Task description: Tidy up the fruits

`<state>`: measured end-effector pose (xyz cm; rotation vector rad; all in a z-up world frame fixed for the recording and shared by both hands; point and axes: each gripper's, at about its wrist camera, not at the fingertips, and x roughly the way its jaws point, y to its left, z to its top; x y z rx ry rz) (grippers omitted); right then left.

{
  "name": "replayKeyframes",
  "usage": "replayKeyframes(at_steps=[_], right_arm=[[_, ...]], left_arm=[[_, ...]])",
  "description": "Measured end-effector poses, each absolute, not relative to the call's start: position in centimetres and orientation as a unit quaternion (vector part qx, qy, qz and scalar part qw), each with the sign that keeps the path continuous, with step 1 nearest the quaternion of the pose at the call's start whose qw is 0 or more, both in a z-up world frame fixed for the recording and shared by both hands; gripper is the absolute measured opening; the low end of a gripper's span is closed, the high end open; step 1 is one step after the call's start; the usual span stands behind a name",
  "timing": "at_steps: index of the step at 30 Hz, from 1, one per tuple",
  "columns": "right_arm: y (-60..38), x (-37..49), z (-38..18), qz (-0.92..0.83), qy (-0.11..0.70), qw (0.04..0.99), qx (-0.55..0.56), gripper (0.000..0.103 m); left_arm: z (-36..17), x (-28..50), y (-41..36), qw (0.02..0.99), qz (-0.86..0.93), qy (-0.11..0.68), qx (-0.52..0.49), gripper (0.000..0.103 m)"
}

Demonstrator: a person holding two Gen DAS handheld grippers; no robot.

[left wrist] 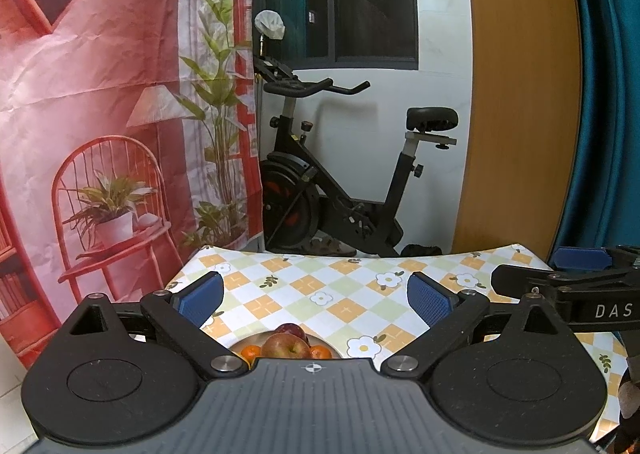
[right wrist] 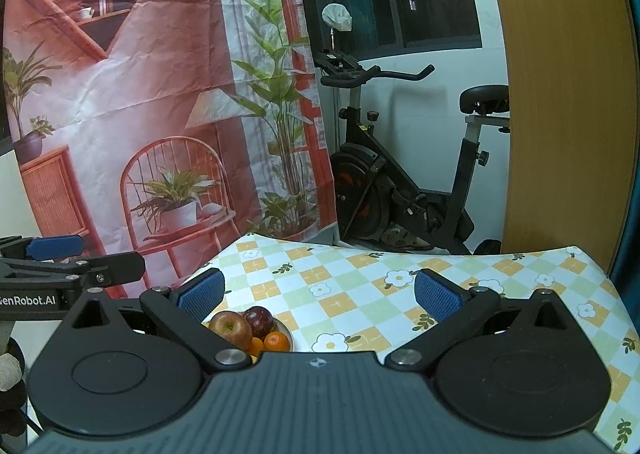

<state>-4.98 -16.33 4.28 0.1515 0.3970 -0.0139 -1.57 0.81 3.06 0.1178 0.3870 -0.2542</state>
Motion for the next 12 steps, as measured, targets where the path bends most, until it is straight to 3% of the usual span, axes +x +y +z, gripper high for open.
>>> replayKeyframes(at_steps=[12], right_arm=[[-16.20, -4.97, 4.17, -0.007, 0.198, 0.977, 0.076, 0.103]], left_arm=[[2.99, -1.52, 0.97, 0.972, -0.124, 0.191, 0.056, 0.100]])
